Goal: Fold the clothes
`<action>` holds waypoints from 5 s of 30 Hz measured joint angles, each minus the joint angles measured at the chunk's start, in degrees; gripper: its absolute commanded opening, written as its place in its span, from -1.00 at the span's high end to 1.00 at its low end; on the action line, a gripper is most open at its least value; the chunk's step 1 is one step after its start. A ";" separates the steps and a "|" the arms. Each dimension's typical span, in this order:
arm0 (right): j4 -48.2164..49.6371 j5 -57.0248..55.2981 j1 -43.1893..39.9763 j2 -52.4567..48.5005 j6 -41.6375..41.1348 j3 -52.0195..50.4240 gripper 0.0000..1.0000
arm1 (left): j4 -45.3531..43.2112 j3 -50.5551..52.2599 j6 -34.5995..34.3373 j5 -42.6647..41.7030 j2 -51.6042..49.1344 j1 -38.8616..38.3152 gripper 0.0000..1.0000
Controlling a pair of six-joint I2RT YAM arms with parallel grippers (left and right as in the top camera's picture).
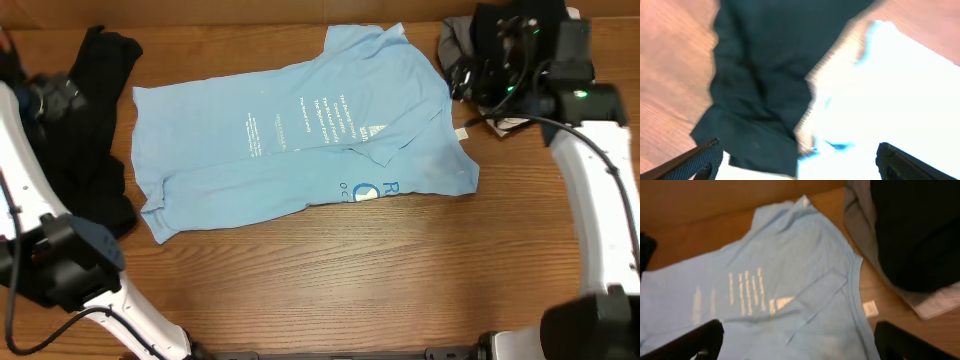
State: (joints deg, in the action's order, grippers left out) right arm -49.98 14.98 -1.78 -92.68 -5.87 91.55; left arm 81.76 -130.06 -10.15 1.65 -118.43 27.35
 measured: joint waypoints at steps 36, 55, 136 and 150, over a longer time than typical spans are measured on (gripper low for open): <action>-32.61 -15.19 0.00 17.90 -17.75 2.21 -1.00 | -0.24 44.96 -12.31 0.79 37.92 -27.82 -1.00; -20.50 -7.23 2.05 9.92 -12.04 -11.37 -1.00 | -42.45 91.08 -22.32 6.78 40.48 -17.77 -0.93; 4.76 -3.96 -1.81 -4.11 -23.41 -41.35 0.92 | -32.15 85.85 -13.84 6.51 33.90 -14.08 0.92; -9.31 -2.51 -27.78 -4.79 -24.17 -42.60 0.93 | -31.04 85.85 -13.68 14.29 33.90 -14.08 0.91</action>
State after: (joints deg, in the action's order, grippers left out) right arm -59.29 12.47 -29.56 -97.47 -30.04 48.95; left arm 50.72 -44.21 -23.83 15.94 -84.53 13.28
